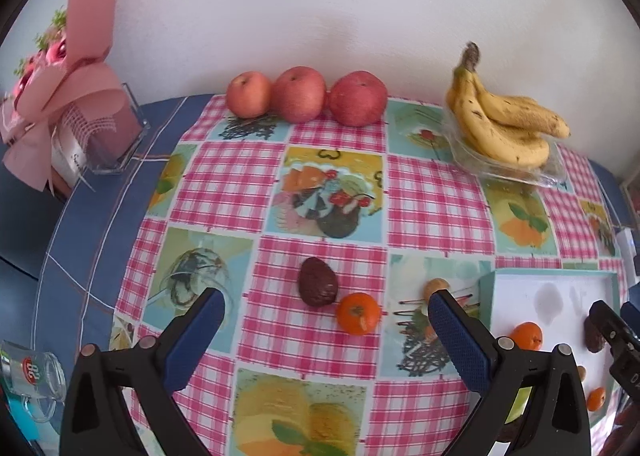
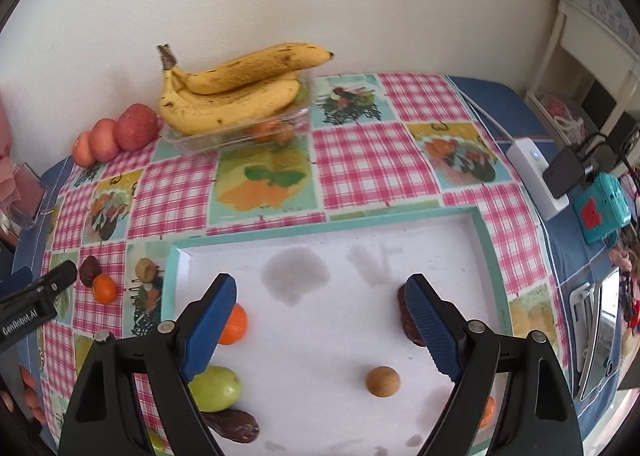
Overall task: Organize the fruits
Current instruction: 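Move both tools back to the remaining fruit beside the tray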
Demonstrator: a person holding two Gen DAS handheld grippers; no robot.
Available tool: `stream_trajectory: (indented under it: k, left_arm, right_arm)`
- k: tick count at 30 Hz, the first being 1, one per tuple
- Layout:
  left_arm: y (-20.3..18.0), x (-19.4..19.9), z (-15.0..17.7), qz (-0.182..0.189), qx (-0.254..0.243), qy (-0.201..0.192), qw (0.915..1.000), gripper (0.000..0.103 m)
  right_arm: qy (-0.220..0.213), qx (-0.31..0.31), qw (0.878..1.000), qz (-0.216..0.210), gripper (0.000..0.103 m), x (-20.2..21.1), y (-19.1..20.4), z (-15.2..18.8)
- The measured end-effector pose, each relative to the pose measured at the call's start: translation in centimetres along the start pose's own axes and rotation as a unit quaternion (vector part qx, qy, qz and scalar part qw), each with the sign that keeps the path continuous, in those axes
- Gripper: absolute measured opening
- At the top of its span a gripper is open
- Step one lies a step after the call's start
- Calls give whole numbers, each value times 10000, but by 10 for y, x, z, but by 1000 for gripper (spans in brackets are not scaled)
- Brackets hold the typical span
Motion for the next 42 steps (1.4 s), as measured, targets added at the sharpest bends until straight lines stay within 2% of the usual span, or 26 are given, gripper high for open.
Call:
stream_trajectory:
  k: [5, 8, 14, 18, 22, 27, 30, 34, 37, 39, 42]
  left_arm:
    - [29, -4, -3, -170, 214, 5, 9996, 103]
    - [51, -7, -4, -176, 513, 48, 9985, 103]
    - [91, -10, -6, 52, 1268, 105, 9919, 103]
    - [102, -10, -8, 128, 1460, 99, 9892, 103]
    - [100, -10, -14, 389, 1542, -24, 9873, 103]
    - [90, -17, -21, 484, 1529, -86, 9870, 103]
    - [89, -26, -22, 566, 1737, -82, 9831, 102]
    - [85, -49, -17, 531, 1755, 93, 9830, 101]
    - [75, -64, -10, 652, 1738, 307, 9821, 93]
    - [67, -72, -5, 772, 1733, 431, 9809, 89]
    - [53, -81, 2, 860, 1615, 593, 9813, 82]
  right_arm:
    - [-76, 114, 9998, -160, 87, 0, 25, -5]
    - [-82, 324, 9992, -239, 87, -2, 46, -7]
    - [-160, 514, 9970, -563, 87, -3, 88, -10]
    - [-198, 705, 9946, -741, 87, -4, 115, -12]
    - [-265, 735, 9928, -912, 87, -5, 137, -15]
    - [-414, 902, 9897, -1036, 87, -3, 157, -21]
    - [-491, 831, 9884, -1175, 87, -6, 163, -26]
    - [-371, 897, 9883, -1173, 87, -28, 171, -26]
    - [-207, 878, 9886, -1203, 87, -46, 172, -22]
    - [-138, 901, 9883, -1222, 82, -53, 174, -19]
    - [-87, 1056, 9871, -1198, 68, -63, 181, -17]
Point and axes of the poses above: each gripper's, at about its wrist camera, not at the fingertips, and x roughly against the way its jaws point, y to its left, z to its underside, the point moved 10 cm from there along -x, roughly the way its jaws point, and after that the axes turned 7 degrees about x, right-handed, at the moved point
